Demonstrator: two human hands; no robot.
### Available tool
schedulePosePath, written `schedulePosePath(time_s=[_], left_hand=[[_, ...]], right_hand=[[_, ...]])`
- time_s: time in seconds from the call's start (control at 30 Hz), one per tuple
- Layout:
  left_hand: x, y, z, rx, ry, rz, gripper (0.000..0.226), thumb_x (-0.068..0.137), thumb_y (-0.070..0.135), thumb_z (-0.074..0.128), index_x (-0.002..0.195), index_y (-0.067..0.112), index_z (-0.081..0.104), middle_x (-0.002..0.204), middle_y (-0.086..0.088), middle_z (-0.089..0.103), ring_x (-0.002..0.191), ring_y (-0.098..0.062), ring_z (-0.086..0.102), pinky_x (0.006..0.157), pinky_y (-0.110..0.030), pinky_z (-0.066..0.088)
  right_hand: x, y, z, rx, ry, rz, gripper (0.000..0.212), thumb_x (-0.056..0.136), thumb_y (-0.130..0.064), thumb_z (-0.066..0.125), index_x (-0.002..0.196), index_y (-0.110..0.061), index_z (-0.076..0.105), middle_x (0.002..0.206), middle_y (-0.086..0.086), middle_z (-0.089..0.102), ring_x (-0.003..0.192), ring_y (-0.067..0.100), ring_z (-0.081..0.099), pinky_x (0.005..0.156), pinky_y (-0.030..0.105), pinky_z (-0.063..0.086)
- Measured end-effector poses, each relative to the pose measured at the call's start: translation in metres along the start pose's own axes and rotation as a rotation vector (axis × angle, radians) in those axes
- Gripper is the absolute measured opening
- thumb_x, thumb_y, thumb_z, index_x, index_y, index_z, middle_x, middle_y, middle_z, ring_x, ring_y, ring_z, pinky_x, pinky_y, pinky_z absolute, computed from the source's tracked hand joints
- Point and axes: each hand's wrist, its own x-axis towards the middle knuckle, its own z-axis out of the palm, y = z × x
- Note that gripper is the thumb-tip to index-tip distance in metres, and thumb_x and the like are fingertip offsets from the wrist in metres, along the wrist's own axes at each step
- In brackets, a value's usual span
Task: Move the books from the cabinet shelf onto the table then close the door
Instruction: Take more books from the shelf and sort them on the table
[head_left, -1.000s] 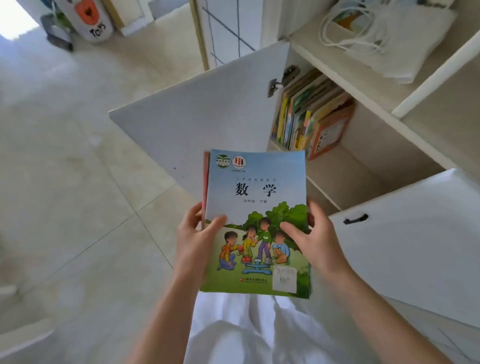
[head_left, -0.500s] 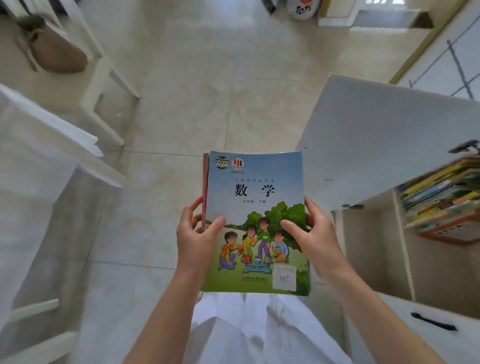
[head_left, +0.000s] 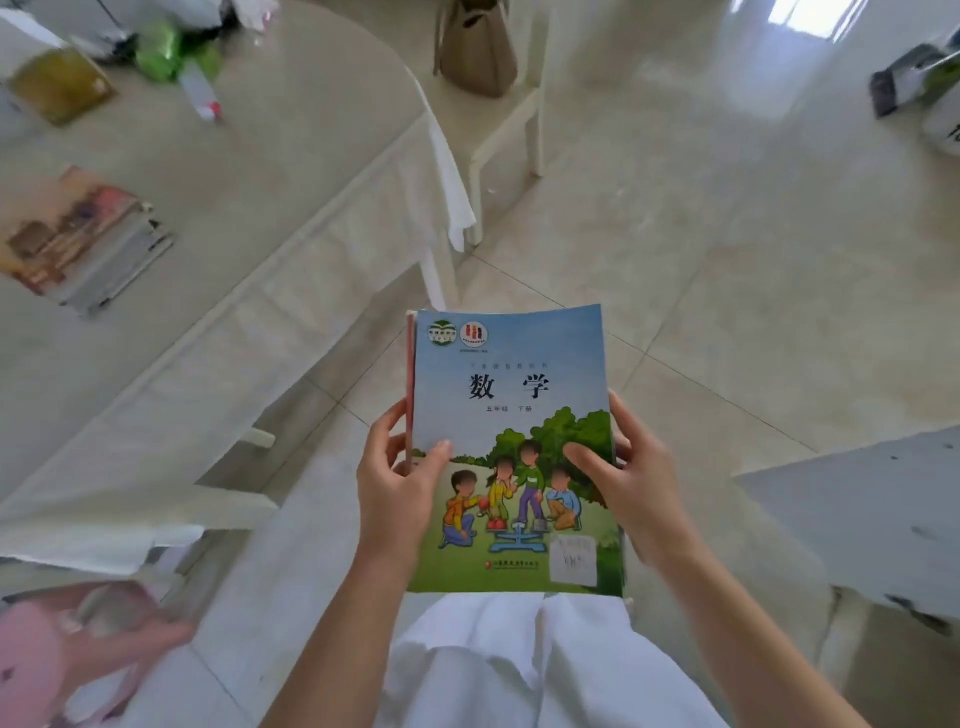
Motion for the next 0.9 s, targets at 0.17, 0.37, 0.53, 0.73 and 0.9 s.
schedulePosePath(time_s=[0.17,0.37,0.53,0.73,0.9], left_hand=[[0.029,0.003,-0.068,-0.087,0.157,-0.008,0.051,0.084,0.011,0.072,0.123,0.037,0.054,0.108,-0.002,0.068,0.080,-0.020,0.073,0.062,-0.036,0.061],[0.062,0.003,-0.120,-0.210,0.350,-0.068,0.050,0.083,0.012,0.073,0.121,0.037,0.054,0.105,0.000,0.070,0.078,-0.015,0.073,0.061,-0.031,0.059],[0.097,0.009,-0.138,-0.249,0.448,-0.093,0.050,0.083,0.011,0.072,0.124,0.033,0.055,0.103,0.001,0.072,0.081,-0.015,0.073,0.065,-0.031,0.060],[0.155,0.039,-0.143,-0.328,0.559,-0.117,0.052,0.083,0.010,0.072,0.125,0.034,0.053,0.092,0.014,0.070,0.073,-0.009,0.073,0.055,-0.020,0.057],[0.192,0.062,-0.149,-0.387,0.653,-0.085,0.057,0.085,0.010,0.069,0.132,0.034,0.047,0.107,0.005,0.069,0.080,-0.010,0.073,0.060,-0.027,0.059]], right_hand=[[0.031,-0.014,0.078,-0.061,-0.150,0.015,0.064,0.087,-0.003,0.065,0.129,-0.048,0.050,0.101,-0.003,0.075,0.084,0.019,0.074,0.065,0.041,0.061],[0.075,-0.031,0.154,-0.143,-0.314,0.024,0.060,0.087,0.000,0.063,0.127,-0.045,0.051,0.104,0.000,0.073,0.087,0.021,0.073,0.065,0.042,0.061],[0.121,-0.044,0.197,-0.212,-0.422,0.028,0.058,0.089,-0.002,0.062,0.134,-0.036,0.050,0.108,-0.001,0.073,0.088,0.019,0.073,0.062,0.037,0.061],[0.189,-0.086,0.242,-0.324,-0.562,-0.068,0.055,0.089,-0.004,0.063,0.134,-0.032,0.050,0.108,-0.007,0.071,0.091,0.002,0.069,0.063,0.025,0.059],[0.238,-0.115,0.282,-0.413,-0.682,-0.163,0.058,0.089,-0.004,0.062,0.137,-0.033,0.046,0.111,-0.013,0.070,0.101,0.004,0.067,0.083,0.040,0.059]])
